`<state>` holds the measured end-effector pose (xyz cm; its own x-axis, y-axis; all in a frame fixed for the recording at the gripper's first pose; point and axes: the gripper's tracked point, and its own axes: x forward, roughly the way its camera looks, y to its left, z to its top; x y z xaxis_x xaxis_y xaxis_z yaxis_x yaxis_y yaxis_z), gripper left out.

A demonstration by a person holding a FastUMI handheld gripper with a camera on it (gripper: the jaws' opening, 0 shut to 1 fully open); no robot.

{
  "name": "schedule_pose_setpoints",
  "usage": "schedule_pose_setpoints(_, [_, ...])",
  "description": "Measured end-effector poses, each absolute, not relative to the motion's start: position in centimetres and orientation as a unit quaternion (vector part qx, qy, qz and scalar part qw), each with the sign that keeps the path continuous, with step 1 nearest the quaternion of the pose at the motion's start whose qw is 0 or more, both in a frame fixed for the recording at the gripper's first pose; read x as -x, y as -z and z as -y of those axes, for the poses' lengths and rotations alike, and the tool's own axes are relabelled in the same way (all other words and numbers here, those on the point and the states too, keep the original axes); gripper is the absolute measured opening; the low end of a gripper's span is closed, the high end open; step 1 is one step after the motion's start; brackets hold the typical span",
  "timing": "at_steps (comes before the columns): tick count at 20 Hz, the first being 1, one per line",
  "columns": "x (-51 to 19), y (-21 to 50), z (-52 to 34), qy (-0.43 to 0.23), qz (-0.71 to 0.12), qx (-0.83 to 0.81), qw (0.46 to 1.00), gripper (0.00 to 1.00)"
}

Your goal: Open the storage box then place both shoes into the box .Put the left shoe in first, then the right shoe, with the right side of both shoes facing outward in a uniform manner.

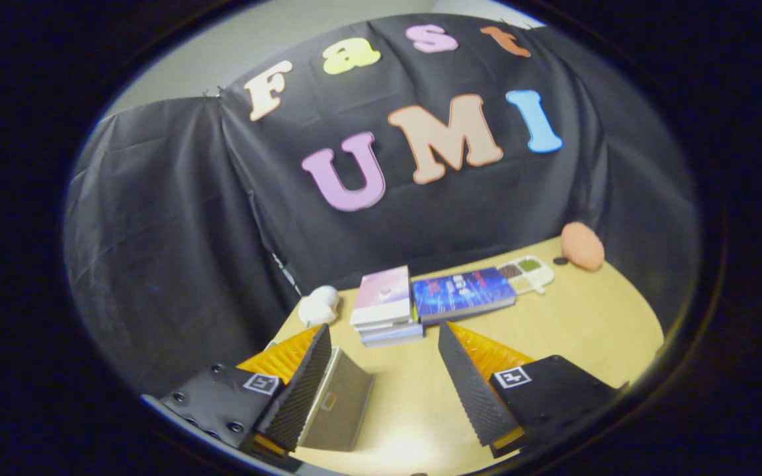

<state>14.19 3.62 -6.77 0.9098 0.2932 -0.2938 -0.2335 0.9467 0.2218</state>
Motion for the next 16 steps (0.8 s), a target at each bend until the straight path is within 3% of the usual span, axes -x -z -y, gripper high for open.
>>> schedule_pose_setpoints(5, [-15.5, 2.8, 1.3, -0.116, -0.094, -0.03, 0.988, 1.0])
schedule_pose_setpoints(16, [-17.0, 0.3, 11.5, -0.109, -0.049, -0.029, 0.992, 1.0])
